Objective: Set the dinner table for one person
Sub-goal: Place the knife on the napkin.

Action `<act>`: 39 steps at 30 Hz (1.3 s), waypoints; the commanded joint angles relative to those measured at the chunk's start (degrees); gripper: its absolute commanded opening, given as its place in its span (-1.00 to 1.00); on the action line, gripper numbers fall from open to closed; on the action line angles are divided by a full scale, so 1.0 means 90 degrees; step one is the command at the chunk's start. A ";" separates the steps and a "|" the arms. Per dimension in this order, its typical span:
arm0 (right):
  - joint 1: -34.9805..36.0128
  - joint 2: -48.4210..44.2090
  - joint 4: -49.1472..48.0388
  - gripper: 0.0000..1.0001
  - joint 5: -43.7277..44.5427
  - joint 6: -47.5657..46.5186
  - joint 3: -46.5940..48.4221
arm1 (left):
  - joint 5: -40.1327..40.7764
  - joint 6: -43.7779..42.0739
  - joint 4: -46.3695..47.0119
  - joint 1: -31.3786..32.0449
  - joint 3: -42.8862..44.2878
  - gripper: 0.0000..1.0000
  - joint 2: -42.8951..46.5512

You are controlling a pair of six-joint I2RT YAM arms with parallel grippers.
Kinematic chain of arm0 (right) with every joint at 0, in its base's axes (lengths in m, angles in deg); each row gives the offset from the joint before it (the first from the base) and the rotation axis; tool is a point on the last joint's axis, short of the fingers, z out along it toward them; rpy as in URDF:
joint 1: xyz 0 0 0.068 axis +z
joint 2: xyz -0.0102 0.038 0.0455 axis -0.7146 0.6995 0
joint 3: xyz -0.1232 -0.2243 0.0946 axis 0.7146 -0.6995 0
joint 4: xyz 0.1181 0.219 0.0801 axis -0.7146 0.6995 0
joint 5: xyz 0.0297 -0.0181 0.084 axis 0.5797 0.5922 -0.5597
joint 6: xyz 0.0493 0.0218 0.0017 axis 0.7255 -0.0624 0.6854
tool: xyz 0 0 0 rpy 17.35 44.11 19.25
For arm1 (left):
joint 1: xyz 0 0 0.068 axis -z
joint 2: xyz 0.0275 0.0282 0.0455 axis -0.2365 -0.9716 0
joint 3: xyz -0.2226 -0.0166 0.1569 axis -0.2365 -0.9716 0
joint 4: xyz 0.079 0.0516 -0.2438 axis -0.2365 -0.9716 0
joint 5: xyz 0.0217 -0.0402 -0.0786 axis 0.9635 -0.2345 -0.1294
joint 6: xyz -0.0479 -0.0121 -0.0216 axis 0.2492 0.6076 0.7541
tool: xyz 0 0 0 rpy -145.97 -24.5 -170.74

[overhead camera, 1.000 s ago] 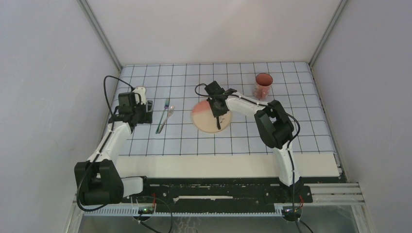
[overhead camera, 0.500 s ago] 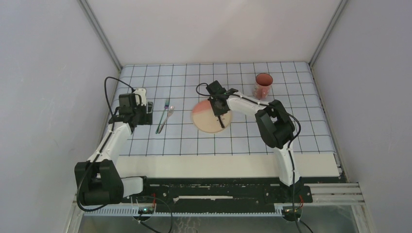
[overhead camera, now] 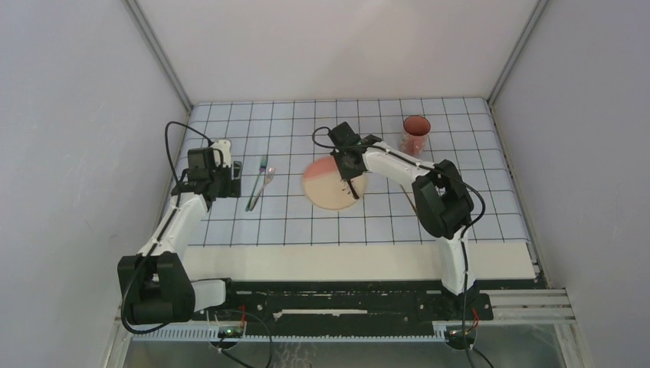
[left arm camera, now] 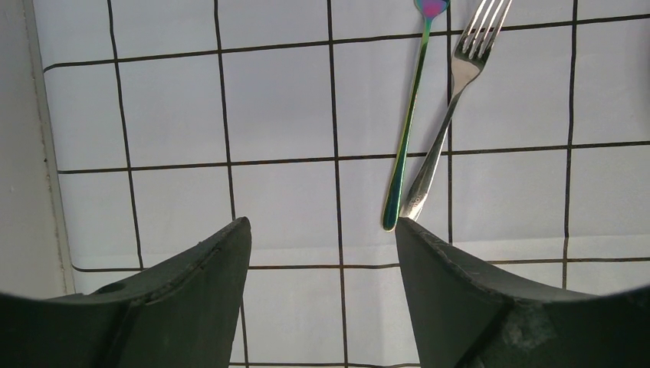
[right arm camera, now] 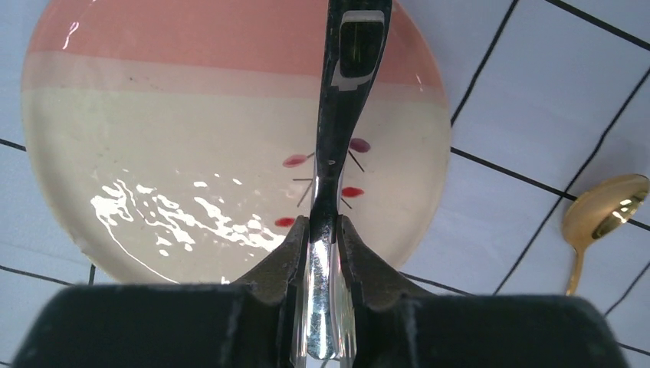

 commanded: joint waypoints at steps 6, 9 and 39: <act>-0.0574 -0.1183 0.0056 -1.00 0.0211 -0.0324 -0.0584 | -0.0170 -0.0109 0.0029 -0.0025 -0.0022 0.48 0.0004; -0.0734 -0.1514 0.0034 -1.00 0.0211 -0.0380 -0.1052 | -0.0185 -0.0101 0.0011 -0.0027 0.0031 0.48 -0.0023; -0.0971 -0.1940 -0.0727 -1.00 0.0061 -0.0647 -0.2912 | -0.0093 -0.0137 -0.0121 -0.0013 0.0160 0.48 -0.0224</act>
